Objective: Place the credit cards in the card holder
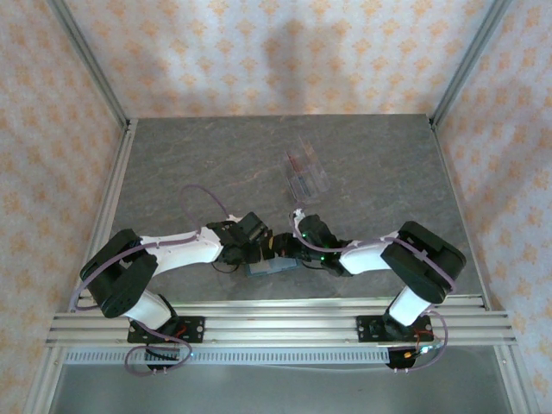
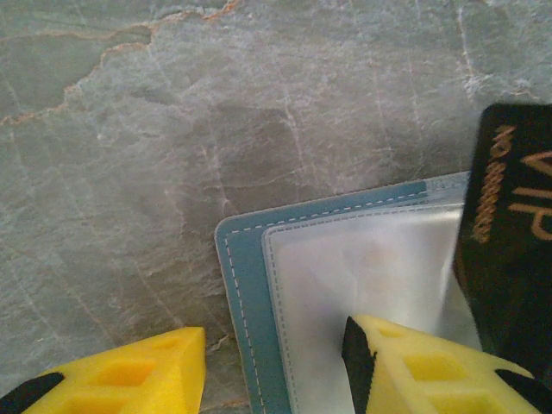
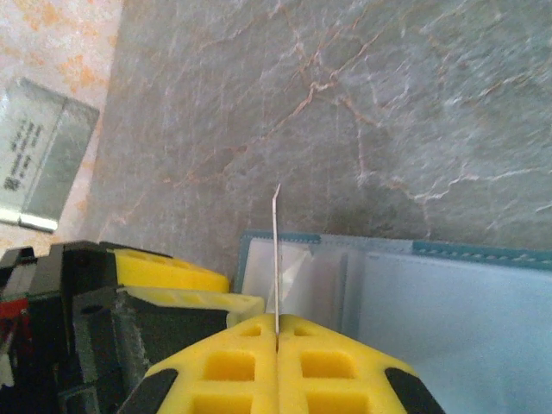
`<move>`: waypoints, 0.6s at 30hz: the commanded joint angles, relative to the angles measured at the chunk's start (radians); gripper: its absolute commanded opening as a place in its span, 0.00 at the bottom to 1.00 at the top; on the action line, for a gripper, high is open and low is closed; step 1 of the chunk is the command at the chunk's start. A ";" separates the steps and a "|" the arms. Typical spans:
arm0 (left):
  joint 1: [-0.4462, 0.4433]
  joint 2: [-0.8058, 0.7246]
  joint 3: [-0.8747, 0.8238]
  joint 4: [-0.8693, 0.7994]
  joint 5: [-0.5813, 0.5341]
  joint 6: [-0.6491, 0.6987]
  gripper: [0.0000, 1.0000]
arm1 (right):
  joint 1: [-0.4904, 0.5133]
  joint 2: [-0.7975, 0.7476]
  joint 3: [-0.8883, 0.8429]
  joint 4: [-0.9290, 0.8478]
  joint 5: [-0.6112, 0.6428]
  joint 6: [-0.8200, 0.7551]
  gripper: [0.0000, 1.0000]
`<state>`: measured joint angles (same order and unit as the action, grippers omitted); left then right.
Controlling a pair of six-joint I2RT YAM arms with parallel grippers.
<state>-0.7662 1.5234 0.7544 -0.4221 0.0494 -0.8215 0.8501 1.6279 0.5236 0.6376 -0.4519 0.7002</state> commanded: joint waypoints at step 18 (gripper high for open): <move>-0.021 0.044 -0.026 0.005 0.032 -0.018 0.47 | 0.017 -0.051 -0.086 -0.052 0.007 0.044 0.00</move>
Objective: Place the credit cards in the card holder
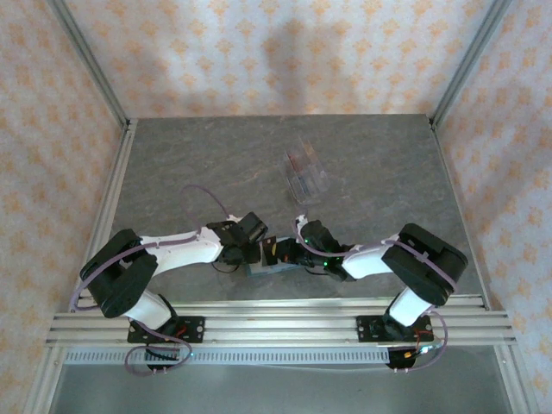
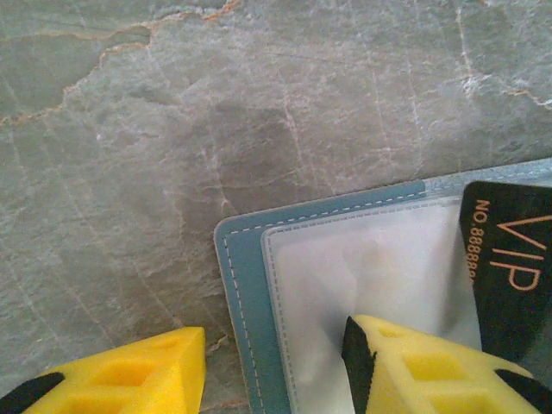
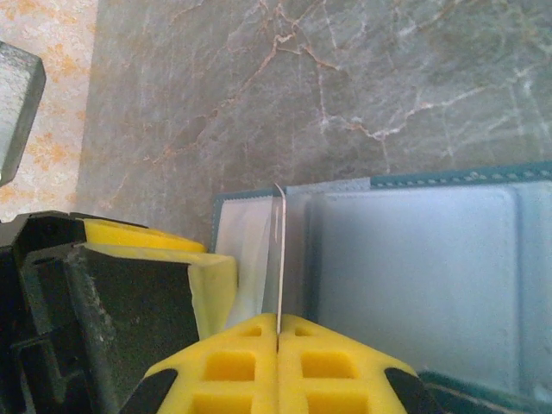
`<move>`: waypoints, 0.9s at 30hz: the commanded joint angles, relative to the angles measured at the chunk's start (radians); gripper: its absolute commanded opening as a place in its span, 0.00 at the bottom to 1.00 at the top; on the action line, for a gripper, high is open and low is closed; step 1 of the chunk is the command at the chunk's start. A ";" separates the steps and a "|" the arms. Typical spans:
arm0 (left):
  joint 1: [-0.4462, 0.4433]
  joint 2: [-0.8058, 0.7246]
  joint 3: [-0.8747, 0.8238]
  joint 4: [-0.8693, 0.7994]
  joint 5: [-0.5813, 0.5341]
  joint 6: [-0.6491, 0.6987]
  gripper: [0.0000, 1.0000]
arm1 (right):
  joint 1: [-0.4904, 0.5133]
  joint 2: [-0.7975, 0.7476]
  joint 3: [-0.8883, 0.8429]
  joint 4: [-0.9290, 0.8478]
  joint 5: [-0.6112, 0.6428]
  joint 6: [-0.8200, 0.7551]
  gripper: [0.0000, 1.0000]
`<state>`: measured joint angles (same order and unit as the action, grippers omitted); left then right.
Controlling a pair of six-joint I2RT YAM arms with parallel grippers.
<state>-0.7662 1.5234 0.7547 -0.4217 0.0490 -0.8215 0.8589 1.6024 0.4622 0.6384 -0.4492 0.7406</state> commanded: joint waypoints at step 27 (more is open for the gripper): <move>-0.021 0.034 -0.032 0.001 0.030 -0.019 0.47 | 0.009 0.029 0.035 -0.121 -0.056 -0.010 0.00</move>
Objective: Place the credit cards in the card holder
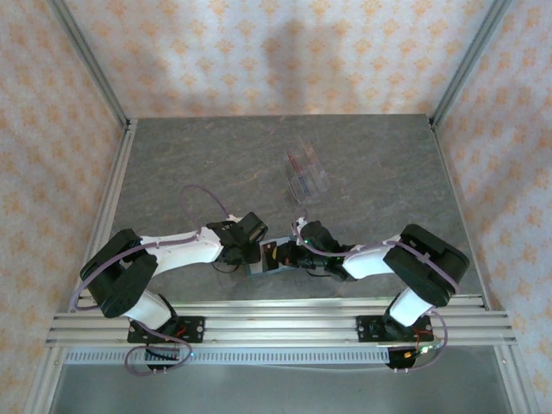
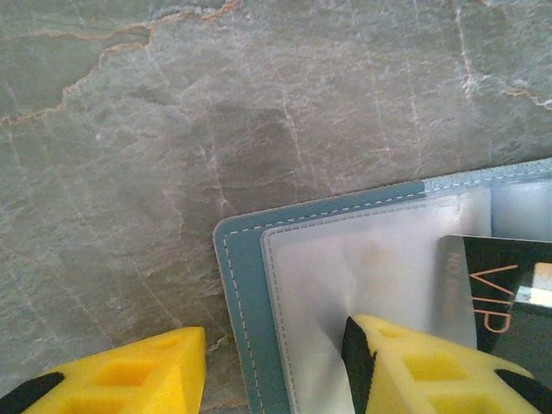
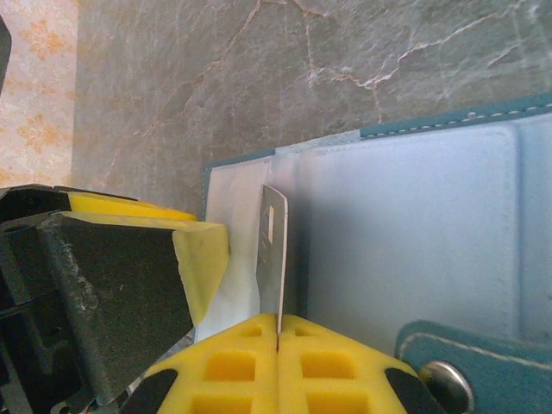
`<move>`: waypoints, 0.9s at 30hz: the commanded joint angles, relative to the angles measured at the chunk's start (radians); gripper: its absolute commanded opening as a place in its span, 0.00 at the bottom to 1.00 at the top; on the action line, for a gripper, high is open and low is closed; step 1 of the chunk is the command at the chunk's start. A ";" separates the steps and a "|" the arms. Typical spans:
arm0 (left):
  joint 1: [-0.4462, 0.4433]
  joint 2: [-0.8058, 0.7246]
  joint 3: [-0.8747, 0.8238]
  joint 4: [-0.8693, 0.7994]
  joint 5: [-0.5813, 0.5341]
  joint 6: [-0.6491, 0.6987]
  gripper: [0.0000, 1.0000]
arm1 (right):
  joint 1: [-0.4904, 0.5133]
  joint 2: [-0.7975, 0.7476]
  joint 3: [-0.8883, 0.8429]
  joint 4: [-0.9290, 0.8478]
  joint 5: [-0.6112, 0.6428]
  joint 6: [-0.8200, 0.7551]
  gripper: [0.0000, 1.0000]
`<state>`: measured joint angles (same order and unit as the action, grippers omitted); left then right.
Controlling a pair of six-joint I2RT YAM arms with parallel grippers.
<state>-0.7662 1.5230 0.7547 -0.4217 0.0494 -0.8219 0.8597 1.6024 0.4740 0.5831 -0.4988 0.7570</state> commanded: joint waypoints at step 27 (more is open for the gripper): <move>0.010 -0.183 0.020 -0.113 0.036 -0.028 0.47 | 0.009 0.146 0.086 -0.087 -0.035 -0.044 0.00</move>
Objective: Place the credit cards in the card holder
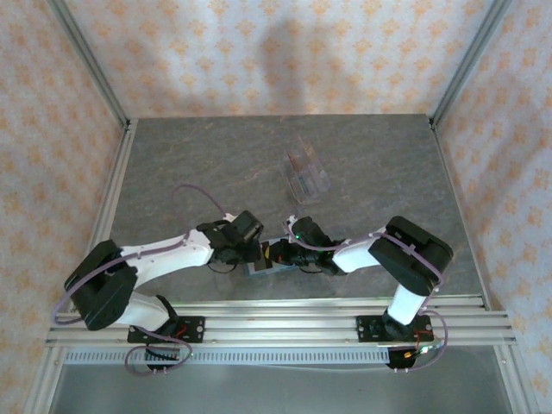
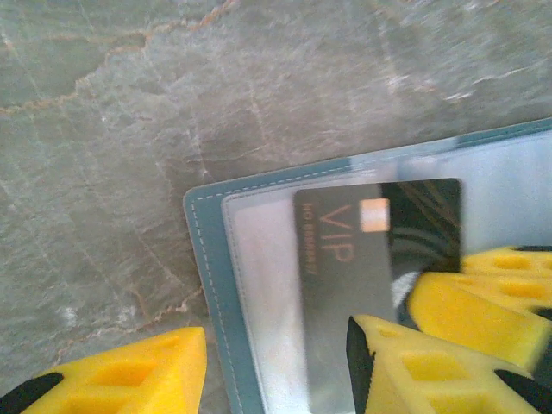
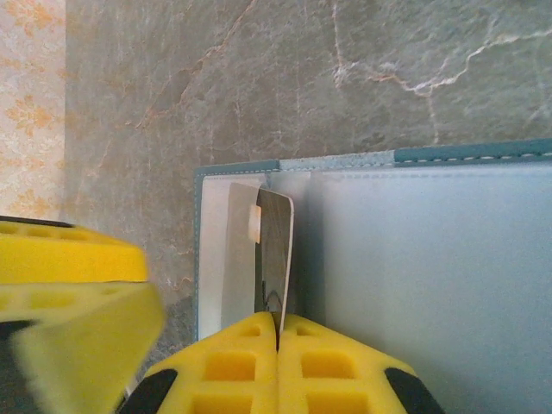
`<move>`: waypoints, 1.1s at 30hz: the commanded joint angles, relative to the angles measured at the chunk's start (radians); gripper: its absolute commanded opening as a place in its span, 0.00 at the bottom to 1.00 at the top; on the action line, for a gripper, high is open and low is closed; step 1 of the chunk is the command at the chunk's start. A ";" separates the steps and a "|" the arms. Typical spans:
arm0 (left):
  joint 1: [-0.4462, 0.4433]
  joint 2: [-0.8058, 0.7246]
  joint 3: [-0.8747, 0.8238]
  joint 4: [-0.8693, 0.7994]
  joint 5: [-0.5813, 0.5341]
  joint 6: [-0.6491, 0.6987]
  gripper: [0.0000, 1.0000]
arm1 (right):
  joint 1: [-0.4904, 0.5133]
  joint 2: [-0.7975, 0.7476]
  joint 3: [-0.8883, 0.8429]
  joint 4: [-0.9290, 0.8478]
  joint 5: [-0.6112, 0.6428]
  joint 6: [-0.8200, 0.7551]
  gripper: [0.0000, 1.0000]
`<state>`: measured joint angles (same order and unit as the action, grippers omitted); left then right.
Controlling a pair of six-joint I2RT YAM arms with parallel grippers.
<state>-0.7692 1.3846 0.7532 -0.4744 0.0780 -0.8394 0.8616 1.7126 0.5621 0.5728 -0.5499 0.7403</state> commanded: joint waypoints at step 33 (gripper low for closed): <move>0.080 0.136 -0.048 0.030 0.010 -0.028 0.01 | 0.007 0.024 0.122 -0.337 -0.039 -0.182 0.00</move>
<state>-0.6930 1.4925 0.7422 -0.4694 0.0967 -0.8562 0.8616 1.7138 0.6827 0.3435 -0.5961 0.5968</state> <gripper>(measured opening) 0.047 0.041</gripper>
